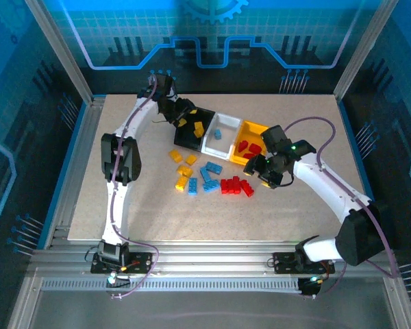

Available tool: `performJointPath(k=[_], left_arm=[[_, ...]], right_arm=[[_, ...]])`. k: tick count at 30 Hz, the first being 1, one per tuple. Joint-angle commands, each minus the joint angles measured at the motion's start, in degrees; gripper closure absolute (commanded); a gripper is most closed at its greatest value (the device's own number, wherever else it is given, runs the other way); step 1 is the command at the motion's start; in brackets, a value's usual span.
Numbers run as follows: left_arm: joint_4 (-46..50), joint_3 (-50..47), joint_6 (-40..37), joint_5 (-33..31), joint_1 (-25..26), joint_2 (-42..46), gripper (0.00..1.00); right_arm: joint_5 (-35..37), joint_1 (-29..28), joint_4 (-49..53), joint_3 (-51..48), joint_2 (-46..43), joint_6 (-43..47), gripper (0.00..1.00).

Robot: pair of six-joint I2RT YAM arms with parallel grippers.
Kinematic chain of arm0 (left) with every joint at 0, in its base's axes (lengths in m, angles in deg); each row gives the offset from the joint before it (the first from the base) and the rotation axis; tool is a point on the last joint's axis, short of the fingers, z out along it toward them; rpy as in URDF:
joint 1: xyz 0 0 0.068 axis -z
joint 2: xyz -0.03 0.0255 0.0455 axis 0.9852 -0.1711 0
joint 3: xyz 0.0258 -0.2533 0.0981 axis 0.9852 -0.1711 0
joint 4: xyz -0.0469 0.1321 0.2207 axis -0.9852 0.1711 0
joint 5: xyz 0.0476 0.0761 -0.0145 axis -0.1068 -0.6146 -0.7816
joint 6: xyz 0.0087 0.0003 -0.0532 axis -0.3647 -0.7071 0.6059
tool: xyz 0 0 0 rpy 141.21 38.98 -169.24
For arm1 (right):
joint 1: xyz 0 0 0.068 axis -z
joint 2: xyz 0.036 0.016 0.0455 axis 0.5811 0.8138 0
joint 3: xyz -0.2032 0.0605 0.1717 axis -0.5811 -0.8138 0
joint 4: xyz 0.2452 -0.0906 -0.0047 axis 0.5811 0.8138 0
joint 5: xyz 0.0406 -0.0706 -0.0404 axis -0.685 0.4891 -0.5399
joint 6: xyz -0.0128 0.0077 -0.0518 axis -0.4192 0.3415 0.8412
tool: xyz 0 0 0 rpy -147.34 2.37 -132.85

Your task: Sort the legos into containers by color

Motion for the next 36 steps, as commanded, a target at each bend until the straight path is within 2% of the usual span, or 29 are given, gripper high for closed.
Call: performJointPath(k=[1, 6, 10, 13, 17, 29, 36], left_arm=[[3.27, 1.46, -0.26, 0.74, 0.13, -0.11, 0.39], [8.28, -3.33, -7.69, -2.87, 1.12, 6.72, 0.36], [13.02, -15.47, -14.15, -10.45, 1.83, 15.63, 0.35], [12.66, -25.89, -15.68, -14.94, 1.86, 20.95, 0.34], [10.87, -32.6, -14.47, -15.72, 1.98, 22.43, 0.31], [9.56, -28.05, -11.26, -15.94, 3.86, 12.94, 0.31], [8.08, -27.65, -8.92, -19.17, 3.91, 10.8, 0.31]], right_arm=[[1.12, -0.66, 0.83, -0.58, -0.31, 1.26, 0.34], [0.16, -0.87, 0.57, 1.31, 2.06, 4.27, 0.34], [-0.59, -1.45, 0.01, 2.7, 4.28, 6.56, 0.34], [-1.89, -1.77, -0.6, 3.46, 6.51, 7.41, 0.34], [-3.43, -2.37, -1.56, 4.08, 8.81, 7.64, 0.34], [-3.54, -2.62, -2.11, 1.76, 8.11, 7.33, 0.34], [-3.71, -2.07, -2.2, 0.83, 7.52, 7.14, 0.34]])
